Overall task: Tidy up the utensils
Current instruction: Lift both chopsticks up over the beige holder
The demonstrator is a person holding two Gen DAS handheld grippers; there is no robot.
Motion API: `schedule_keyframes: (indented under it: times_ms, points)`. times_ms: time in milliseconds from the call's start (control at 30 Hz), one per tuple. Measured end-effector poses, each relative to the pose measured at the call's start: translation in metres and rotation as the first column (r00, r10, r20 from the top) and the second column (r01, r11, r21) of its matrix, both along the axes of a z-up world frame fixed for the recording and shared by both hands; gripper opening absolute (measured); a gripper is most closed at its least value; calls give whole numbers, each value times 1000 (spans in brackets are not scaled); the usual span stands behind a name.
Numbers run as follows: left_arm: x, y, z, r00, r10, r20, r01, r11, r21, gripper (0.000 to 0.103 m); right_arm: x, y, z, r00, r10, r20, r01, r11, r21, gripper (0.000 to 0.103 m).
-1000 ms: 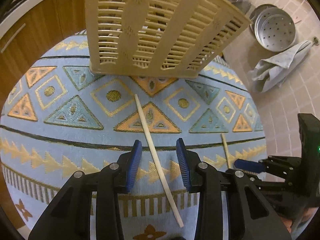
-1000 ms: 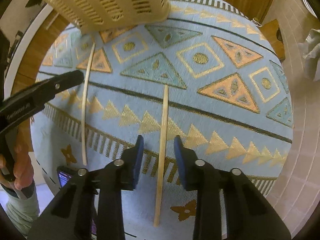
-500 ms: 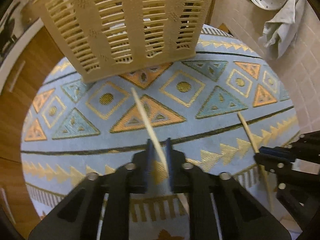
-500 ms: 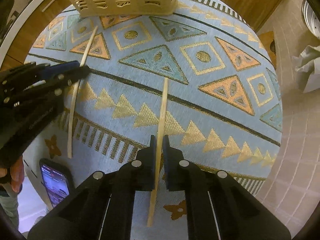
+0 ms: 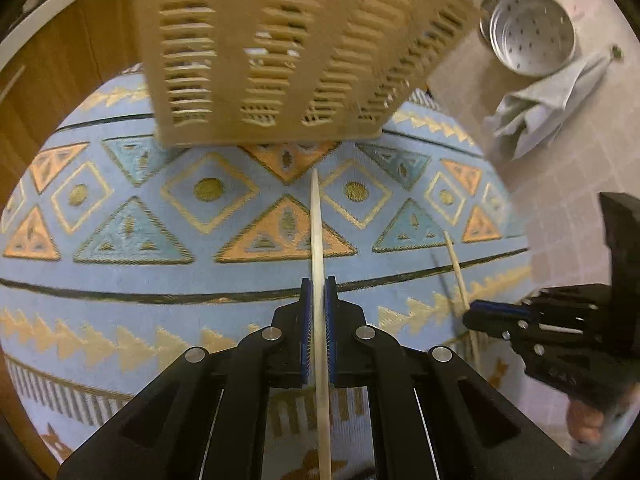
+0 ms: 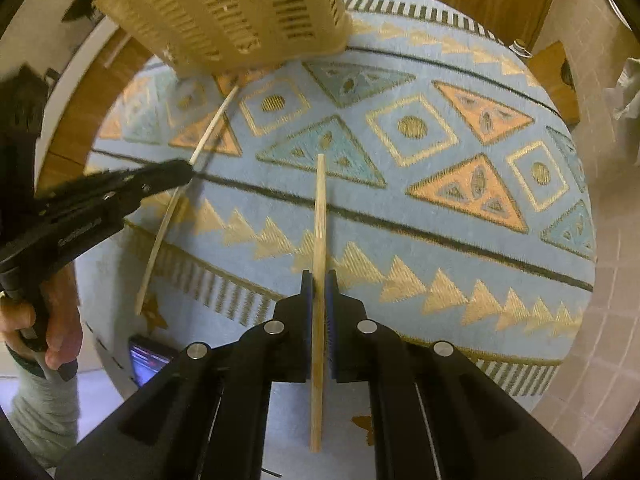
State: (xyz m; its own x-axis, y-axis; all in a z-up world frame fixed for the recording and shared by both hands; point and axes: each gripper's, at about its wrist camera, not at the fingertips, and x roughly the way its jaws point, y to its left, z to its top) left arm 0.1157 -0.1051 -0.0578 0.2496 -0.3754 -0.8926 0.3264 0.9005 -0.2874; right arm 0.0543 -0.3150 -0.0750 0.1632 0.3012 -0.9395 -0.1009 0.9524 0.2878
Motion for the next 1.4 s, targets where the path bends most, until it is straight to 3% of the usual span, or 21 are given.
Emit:
schedule_keyframes:
  times_ms: [167,367,633,833,900,1000,1167,1233,1300,1400]
  points:
    - [-5,34,10,999,45,10,-45,998,32,4,13,2,5,1000,-5,16,4,1000,30,5]
    - [-13,67,5,990,125,63,-132,984,122,4,28,10,2,1000,-16,21,16,999,30,5]
    - [-1,67,0,996,66,55,-73,989,127,11,37,18,-5,1000,2,8,-2,1000,8,5]
    - [12,39,-7,998,-56,30,48,972,229,15,39,23,-2,1000,28,10,-28,1000,-12,5]
    - [10,28,-8,994,-101,52,80,947,311,5,39,26,-1,999,35,15,-35,999,-14,5]
    - [0,26,-8,987,-123,103,83,941,329,4,38,30,3,998,45,38,-45,999,-9,5]
    - [-18,45,20,969,-40,245,-4,984,179,3,32,30,29,988,73,134,-78,996,31,5]
    - [-26,61,49,945,22,325,-42,998,55,3,27,28,50,975,83,207,-97,994,56,5]
    - [-36,78,83,907,82,412,-66,996,-54,3,23,30,74,952,82,293,-109,991,78,5]
    - [-39,88,131,827,137,545,-58,986,-159,3,22,30,113,902,56,428,-117,986,116,5]
